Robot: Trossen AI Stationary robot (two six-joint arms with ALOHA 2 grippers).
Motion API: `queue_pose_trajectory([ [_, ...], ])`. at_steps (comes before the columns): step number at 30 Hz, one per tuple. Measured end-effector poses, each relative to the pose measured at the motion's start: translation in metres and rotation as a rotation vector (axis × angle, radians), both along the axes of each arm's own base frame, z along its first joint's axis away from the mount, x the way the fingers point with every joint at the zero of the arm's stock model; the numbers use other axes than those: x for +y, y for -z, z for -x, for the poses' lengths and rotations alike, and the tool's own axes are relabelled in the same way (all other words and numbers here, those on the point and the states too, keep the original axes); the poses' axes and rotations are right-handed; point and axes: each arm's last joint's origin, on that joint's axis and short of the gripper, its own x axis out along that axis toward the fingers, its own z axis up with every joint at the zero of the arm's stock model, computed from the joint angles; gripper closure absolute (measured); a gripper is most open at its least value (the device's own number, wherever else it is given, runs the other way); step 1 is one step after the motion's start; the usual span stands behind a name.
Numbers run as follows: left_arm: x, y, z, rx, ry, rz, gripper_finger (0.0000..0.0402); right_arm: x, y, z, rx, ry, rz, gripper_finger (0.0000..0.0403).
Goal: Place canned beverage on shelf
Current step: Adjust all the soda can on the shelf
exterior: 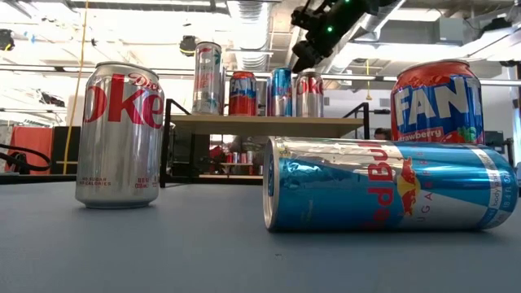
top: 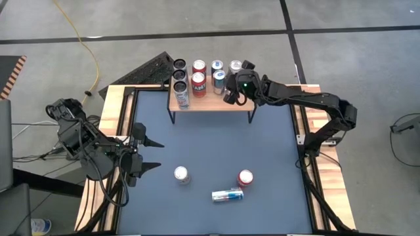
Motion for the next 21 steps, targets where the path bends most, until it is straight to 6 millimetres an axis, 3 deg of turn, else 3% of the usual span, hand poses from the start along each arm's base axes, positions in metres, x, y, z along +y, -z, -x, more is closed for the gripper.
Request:
queue_pose_trajectory([
  [21, -0.0001, 0.0, -0.0001, -0.002, -0.005, 0.01, 0.0127, -0.0019, 0.0044, -0.0038, -0.016, -0.061, -0.044, 0.0403],
])
